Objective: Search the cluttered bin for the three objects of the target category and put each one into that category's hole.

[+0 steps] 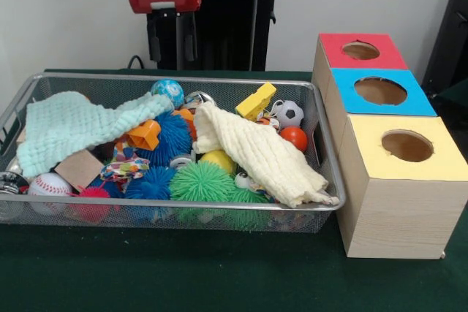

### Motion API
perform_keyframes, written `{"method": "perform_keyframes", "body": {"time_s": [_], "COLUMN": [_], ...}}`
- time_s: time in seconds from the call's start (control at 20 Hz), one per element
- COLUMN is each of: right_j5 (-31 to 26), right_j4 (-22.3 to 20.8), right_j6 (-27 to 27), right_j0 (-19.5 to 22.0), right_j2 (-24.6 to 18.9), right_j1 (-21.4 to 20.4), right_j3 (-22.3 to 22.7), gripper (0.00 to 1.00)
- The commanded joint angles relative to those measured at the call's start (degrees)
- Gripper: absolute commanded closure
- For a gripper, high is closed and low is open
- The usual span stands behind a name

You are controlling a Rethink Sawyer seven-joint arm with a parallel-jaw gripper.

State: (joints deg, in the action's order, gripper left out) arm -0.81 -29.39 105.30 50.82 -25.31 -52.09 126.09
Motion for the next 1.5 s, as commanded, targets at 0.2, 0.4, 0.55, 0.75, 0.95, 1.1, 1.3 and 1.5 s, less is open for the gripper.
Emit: {"method": "perform_keyframes", "body": {"time_s": [0.2, 0.4, 0.55, 0.75, 0.95, 1.1, 1.3, 1.5], "right_j5": [-10.04, -11.65, -12.61, -12.61, -12.16, -11.68, -10.22, -9.81], "right_j4": [-2.89, -3.90, -5.81, -9.36, -12.96, -15.74, -19.71, -22.27], "right_j6": [-5.92, -7.41, -8.94, -9.16, -7.59, -5.22, -1.77, 2.37], "right_j0": [5.05, 7.51, 9.17, 9.29, 7.82, 5.46, 1.44, -4.72], "right_j2": [-11.17, -12.40, -12.73, -11.33, -8.95, -5.87, -1.00, 5.50], "right_j1": [-1.85, -1.53, -0.32, 1.38, 2.48, 2.83, 3.85, 4.20], "right_j3": [-1.10, -1.81, -3.20, -5.48, -7.55, -9.25, -11.81, -14.40], "gripper": [0.00, 0.00, 0.00, 0.00, 0.00, 0.00, 0.00, 0.00]}}
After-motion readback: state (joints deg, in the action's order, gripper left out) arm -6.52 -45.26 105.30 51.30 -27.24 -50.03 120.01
